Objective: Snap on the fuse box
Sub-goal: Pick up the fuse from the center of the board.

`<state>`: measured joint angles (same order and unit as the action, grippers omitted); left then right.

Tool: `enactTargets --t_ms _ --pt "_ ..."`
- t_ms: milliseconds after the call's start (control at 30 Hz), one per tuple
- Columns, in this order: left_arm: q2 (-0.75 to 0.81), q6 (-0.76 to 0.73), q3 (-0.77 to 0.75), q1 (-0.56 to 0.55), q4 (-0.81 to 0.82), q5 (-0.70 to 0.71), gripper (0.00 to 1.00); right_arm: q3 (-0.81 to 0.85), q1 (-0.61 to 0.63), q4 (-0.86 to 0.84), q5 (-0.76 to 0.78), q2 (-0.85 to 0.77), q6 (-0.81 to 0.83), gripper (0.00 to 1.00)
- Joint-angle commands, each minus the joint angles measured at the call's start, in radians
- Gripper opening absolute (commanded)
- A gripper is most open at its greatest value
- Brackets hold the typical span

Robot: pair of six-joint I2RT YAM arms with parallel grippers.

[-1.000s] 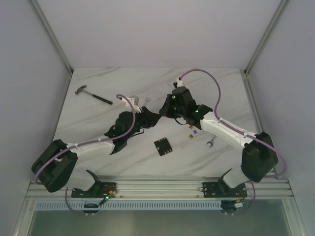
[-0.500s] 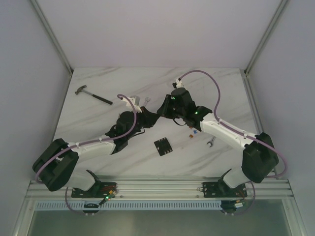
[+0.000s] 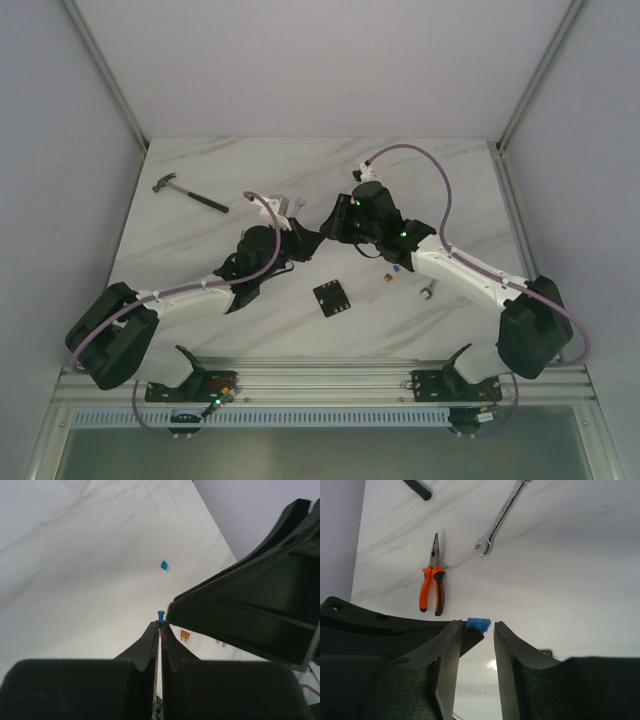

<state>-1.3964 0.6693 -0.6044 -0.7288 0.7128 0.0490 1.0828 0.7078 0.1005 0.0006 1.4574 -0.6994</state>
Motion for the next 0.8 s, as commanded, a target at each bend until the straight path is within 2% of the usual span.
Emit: enactTargets --t_ms 0,133,233,433,567,767 --pt "0.041 -0.11 -0.021 0.011 -0.022 -0.034 0.01 -0.013 0.003 -0.035 0.002 -0.07 0.1 0.42" --pt "0.063 -0.182 -0.001 0.057 -0.018 -0.155 0.01 -0.023 -0.013 -0.065 -0.066 -0.122 0.256 0.52" --pt "0.085 -0.219 0.023 0.105 0.02 -0.302 0.0 -0.032 -0.05 -0.082 -0.18 -0.161 0.396 0.55" --pt "0.108 -0.296 -0.001 0.153 0.014 -0.554 0.0 -0.03 -0.12 -0.066 -0.505 -0.201 0.599 0.57" --pt "0.118 -0.32 -0.02 0.159 0.016 -0.676 0.0 -0.026 -0.143 -0.027 -0.631 -0.212 0.683 0.56" --pt "0.156 -0.321 -0.025 0.164 0.042 -0.784 0.0 -0.026 -0.178 0.024 -0.794 -0.233 0.773 0.53"
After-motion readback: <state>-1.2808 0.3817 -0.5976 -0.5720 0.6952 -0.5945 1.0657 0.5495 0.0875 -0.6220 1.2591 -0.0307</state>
